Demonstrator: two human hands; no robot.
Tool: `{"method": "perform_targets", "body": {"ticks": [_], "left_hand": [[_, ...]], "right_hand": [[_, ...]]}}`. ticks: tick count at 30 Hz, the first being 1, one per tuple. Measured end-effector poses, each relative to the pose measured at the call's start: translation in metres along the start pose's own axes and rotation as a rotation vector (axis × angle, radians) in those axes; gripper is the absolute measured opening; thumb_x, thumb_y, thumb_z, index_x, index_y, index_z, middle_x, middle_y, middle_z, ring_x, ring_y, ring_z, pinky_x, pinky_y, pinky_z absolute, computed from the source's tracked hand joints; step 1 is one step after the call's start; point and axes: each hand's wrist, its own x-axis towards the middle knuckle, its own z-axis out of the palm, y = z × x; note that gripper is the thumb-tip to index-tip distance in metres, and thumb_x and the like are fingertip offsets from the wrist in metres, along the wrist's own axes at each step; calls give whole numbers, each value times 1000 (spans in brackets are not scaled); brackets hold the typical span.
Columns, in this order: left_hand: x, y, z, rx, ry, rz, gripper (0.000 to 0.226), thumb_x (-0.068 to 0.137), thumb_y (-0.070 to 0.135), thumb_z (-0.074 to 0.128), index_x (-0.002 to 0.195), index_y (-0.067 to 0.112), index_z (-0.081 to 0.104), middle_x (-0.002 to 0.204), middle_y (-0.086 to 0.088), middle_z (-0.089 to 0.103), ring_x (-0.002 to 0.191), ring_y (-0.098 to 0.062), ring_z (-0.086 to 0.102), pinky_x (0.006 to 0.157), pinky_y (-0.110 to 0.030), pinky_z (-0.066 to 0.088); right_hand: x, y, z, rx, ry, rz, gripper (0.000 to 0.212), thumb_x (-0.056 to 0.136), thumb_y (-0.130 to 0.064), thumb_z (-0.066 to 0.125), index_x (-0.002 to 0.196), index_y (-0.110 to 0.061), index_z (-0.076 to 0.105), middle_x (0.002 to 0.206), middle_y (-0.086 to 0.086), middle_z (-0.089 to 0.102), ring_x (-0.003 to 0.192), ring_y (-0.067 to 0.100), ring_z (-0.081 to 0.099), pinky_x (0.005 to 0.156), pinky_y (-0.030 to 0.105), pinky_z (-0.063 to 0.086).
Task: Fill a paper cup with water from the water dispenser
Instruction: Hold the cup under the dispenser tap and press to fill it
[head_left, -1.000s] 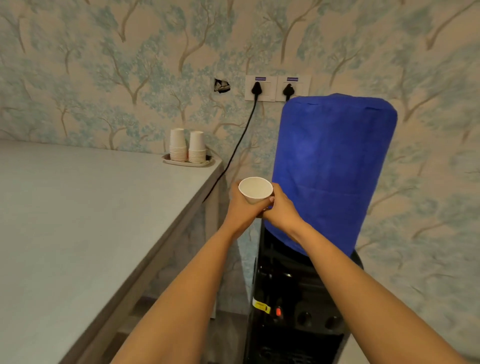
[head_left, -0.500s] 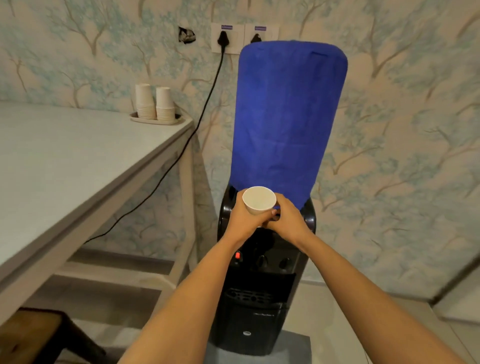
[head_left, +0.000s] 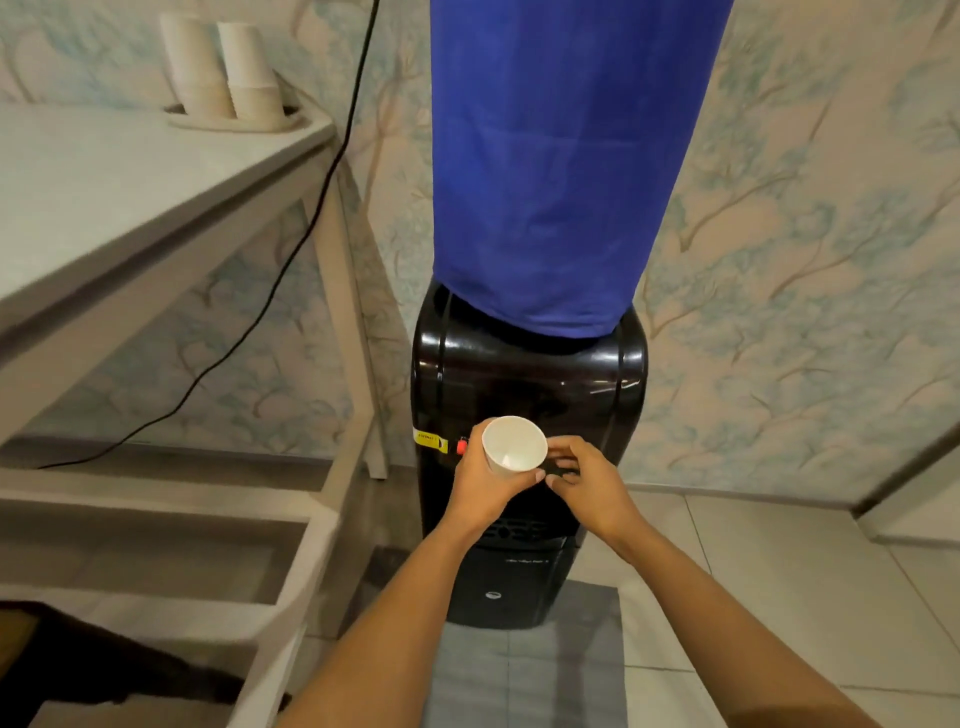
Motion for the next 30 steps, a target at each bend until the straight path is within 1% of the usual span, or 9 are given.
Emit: {"method": "perform_targets", "body": {"ticks": [3,6,9,11,13,15,21,26,30], "left_hand": [[-1,-40,2,14,5,-43,72,66,14,81,125,27,41,117,9,51,111,-9,46,74,-9,39],[-2,-81,3,49,-13,-89,72,65,16,82,122,31,41,115,10,50,113,-12,46,78,-12,38],[2,-110,5,57,-18,-112,71,62,15,83,116,35,42,111,15,53,113,-11,49,78,-11,39],[8,-123,9,48,-27,-116,72,62,15,84,118,32,44,114,13,55,113,-11,50,74,-7,41],[15,-133,13,29,-32,-117,72,62,16,84,121,30,45,115,11,56,112,-9,52,72,-6,43],[24,-139,16,-1,-29,-118,71,62,17,84,120,30,45,114,11,56,110,-10,52,74,-10,43],[43,-152,25,-78,-49,-147,63,65,14,82,115,29,45,104,15,57,103,-7,55,75,-15,47],[53,-161,28,-82,-48,-165,59,66,15,82,112,25,46,102,11,58,99,-7,56,74,-16,47],[61,-166,31,-77,-37,-174,55,69,11,79,110,23,45,103,8,57,102,-12,56,75,-16,46]], "right_hand": [[-1,27,19,-88,47,-26,35,90,1,49,119,-17,57,126,5,54,116,16,52,102,27,41],[0,49,38,-337,115,-125,42,92,-3,46,132,-15,50,130,5,52,122,21,47,100,28,40],[2,58,56,-655,175,-243,55,80,-5,65,133,-10,50,117,11,62,108,29,59,83,37,54],[7,64,67,-785,239,-265,65,69,-9,77,129,-9,54,109,12,66,99,29,65,74,37,56],[12,67,76,-851,295,-275,68,66,-15,80,129,-9,55,108,11,67,99,27,65,75,37,56],[15,70,81,-901,332,-286,69,66,-20,80,129,-10,54,109,11,67,100,26,65,78,37,56],[21,81,91,-986,378,-263,71,69,-25,78,132,-10,50,114,13,66,104,29,63,85,38,54],[24,86,95,-1014,388,-248,77,67,-26,80,135,-11,48,114,13,66,104,29,63,87,38,53],[25,87,98,-1020,392,-249,77,67,-23,78,136,-9,45,114,13,64,103,29,61,88,38,52]]}}
